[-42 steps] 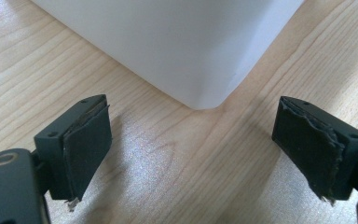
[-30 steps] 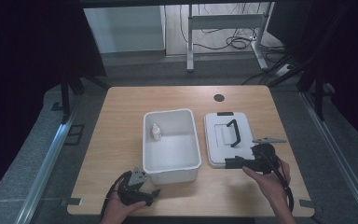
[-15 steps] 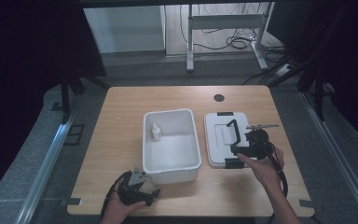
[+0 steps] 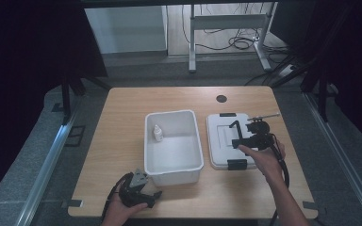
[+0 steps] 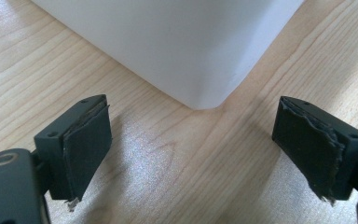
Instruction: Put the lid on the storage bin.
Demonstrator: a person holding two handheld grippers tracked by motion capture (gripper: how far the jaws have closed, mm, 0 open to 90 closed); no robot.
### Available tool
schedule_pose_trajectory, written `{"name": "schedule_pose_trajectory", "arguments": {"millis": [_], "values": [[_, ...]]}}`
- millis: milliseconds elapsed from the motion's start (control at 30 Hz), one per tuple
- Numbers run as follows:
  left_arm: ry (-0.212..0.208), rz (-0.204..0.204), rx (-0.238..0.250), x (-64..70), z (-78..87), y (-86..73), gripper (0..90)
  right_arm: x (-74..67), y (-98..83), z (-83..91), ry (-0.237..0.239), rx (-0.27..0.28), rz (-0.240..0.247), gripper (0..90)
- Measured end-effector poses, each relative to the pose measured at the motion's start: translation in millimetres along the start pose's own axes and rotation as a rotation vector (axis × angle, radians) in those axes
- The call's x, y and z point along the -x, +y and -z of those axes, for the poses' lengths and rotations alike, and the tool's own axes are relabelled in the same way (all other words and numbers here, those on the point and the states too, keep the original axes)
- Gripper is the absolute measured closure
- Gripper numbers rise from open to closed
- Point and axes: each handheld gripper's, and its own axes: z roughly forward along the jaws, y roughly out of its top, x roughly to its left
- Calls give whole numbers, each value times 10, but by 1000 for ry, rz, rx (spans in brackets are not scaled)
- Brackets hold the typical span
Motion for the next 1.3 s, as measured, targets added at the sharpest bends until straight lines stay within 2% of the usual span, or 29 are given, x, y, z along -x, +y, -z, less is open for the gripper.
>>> {"name": "schedule_pose_trajectory", "arguments": {"millis": [100,233,333,533,633,933,1000,1300], "values": [[0,0,0,0,0,0,117,30,71,-27,7,-10,-18,247],[0,2,0,1,-1,0,116,38,118,-65,6,-30,-18,252],[0,1,0,0,-1,1,116,62,170,-105,13,-50,-20,268],[-1,2,2,1,-4,2,116,121,261,-150,25,-73,-54,307],[-1,1,2,1,-5,3,116,162,311,-204,37,-103,-67,343],[-3,-1,1,-1,-6,6,116,194,412,-317,50,-142,-85,395],[-4,-1,1,-1,-8,7,116,200,427,-348,45,-160,-75,400],[-5,-3,1,-3,-10,11,116,275,517,-434,45,-162,-94,409]]}}
